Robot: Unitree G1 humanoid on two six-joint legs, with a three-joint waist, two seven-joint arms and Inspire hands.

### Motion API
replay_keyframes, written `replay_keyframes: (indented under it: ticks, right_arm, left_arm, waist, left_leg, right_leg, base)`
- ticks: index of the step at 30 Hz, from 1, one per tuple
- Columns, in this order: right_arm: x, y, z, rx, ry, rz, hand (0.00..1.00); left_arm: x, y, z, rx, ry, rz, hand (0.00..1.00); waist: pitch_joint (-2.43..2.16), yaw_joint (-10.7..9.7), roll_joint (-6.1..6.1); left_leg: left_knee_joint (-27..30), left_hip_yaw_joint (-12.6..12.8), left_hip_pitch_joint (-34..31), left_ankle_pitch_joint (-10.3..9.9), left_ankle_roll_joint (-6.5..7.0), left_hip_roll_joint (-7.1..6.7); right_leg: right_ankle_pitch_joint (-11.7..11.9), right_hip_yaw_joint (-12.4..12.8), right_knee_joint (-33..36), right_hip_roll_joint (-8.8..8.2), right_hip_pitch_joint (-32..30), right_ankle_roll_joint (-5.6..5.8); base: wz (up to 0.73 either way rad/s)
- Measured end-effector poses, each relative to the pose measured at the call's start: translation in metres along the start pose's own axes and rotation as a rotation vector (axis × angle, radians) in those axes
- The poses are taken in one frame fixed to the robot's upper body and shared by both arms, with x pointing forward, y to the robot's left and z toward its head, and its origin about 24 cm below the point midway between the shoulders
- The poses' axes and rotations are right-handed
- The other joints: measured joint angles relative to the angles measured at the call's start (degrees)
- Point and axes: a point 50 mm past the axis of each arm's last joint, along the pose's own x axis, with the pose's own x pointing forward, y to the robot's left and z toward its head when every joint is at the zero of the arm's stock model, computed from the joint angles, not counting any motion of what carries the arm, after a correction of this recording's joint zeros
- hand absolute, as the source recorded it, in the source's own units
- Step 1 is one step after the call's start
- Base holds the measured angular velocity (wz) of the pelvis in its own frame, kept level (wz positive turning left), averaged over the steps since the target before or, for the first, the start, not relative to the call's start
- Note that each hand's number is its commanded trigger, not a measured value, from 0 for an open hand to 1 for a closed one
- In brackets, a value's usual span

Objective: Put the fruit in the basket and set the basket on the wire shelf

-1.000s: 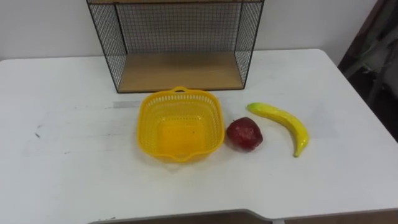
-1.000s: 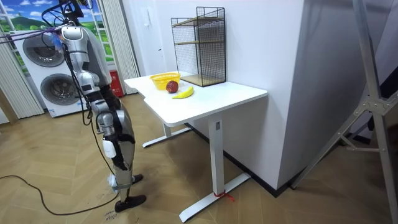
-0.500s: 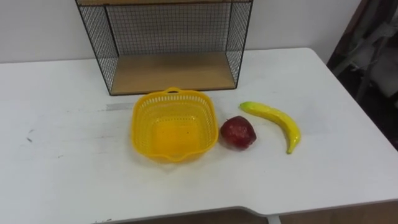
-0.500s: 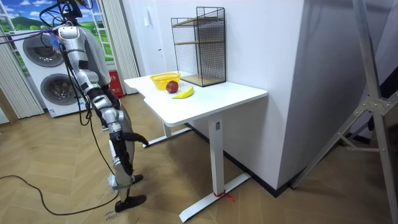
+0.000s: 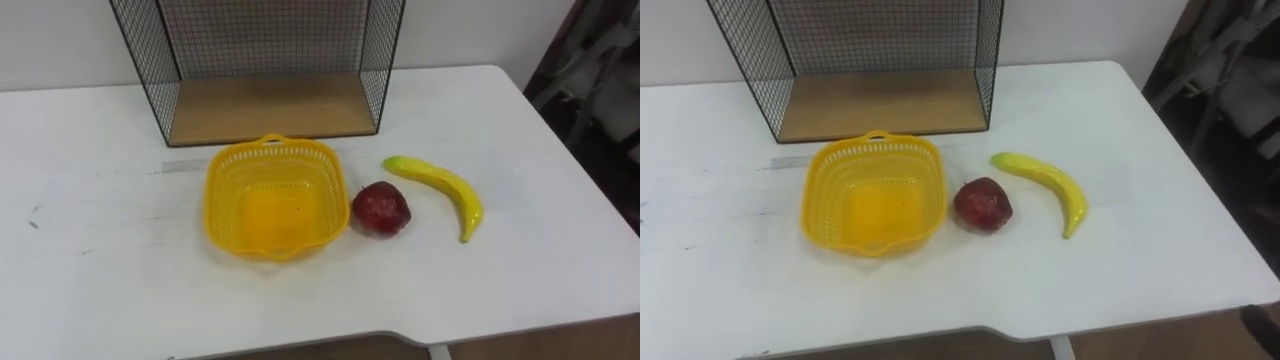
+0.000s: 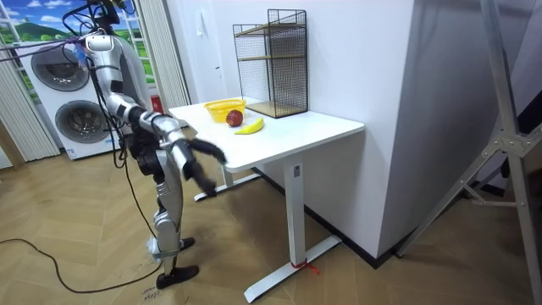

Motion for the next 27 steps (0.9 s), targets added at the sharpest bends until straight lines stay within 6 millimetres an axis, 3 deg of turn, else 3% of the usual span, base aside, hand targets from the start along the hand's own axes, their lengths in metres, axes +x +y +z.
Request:
replay_keyframes:
  ticks: [4,7,13,23,27]
  right_arm:
    - [-0.012,0.03,0.032,-0.031,-0.176,0.155,0.0]
    - [-0.022,0.044,0.041,-0.073,-0.252,0.253,0.0]
    - [-0.038,0.067,0.05,-0.084,-0.291,0.476,0.0]
    - [-0.047,0.092,0.064,-0.261,-0.372,0.784,0.0]
    - [-0.05,0.099,0.068,-0.307,-0.396,0.868,0.0]
  left_arm:
    - [0.0,-0.001,0.006,0.011,-0.049,-0.005,0.0]
    - [-0.001,-0.002,0.002,0.029,-0.04,-0.011,0.0]
    - [-0.001,-0.002,0.001,0.04,-0.036,-0.019,0.0]
    - [0.0,0.0,0.004,0.07,-0.036,-0.031,0.0]
    - [0.0,0.001,0.006,0.086,-0.043,-0.033,0.0]
  waist:
    - [-0.01,1.2,-0.32]
    - [-0.02,2.1,-0.77]
    - [-0.14,2.5,-1.37]
    - [0.06,2.4,-1.5]
    - [0.2,2.5,-2.12]
  left_leg:
    - [-0.4,0.0,0.2,0.0,-0.01,0.07]
    - [-0.4,0.0,0.2,0.0,-0.02,0.07]
    - [0.2,-1.3,-0.6,0.0,-0.02,-0.06]
    - [1.1,-2.4,-1.3,0.0,-0.04,-0.02]
    - [1.2,-2.5,-1.6,0.0,-0.06,-0.02]
  right_leg:
    - [0.0,0.0,-0.2,0.09,0.1,0.0]
    - [0.0,0.0,-0.3,0.1,0.1,0.0]
    - [0.0,-1.6,-0.4,-0.12,0.6,-0.01]
    - [0.1,-3.6,-0.3,-0.33,0.8,-0.12]
    - [0.1,-3.9,-0.3,-0.33,0.8,-0.19]
  base:
    - [0.0]
    - [0.0]
    - [0.13]
    - [0.08]
    - [0.02]
